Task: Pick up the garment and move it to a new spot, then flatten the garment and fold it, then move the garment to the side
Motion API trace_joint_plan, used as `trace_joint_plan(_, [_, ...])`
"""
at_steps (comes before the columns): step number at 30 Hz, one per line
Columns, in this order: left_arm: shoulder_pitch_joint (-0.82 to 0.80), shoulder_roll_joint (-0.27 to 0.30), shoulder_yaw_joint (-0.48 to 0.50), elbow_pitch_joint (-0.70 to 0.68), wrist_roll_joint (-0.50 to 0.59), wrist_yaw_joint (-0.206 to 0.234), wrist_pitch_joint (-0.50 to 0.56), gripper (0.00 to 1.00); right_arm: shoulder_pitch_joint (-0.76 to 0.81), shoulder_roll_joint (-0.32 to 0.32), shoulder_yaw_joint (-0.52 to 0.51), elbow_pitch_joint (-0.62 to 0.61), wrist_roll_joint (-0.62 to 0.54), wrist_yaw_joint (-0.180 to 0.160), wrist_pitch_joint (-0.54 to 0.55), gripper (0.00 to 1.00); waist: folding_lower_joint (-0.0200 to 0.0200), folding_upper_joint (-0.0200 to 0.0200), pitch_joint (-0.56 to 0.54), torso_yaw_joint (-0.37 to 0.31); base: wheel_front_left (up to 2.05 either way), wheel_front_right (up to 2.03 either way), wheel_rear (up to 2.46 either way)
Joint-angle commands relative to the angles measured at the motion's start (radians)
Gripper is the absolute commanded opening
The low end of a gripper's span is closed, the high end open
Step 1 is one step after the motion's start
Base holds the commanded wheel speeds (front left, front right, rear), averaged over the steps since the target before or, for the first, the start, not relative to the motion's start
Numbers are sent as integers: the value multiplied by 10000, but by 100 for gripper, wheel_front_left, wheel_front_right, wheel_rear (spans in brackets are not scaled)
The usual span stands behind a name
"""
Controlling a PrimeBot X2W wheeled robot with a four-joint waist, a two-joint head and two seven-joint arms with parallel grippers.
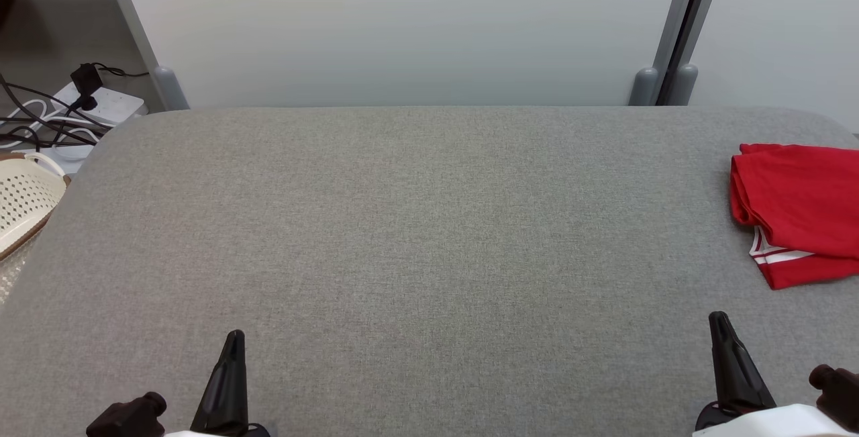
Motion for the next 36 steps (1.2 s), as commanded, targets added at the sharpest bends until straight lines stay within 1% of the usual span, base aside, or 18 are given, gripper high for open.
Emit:
trace_joint_plan(1, [-559,96,165,-190,-226,-124,37,0,-431,-140,0,-172,232,1,66,0,-1,0,3,-2,0,0,0])
trace_joint_plan(36, [-1217,163,597,354,-4169,-367,1025,0,-920,-166,-372,224,4166,1,1025,0,-1,0,146,-78,0,0,0])
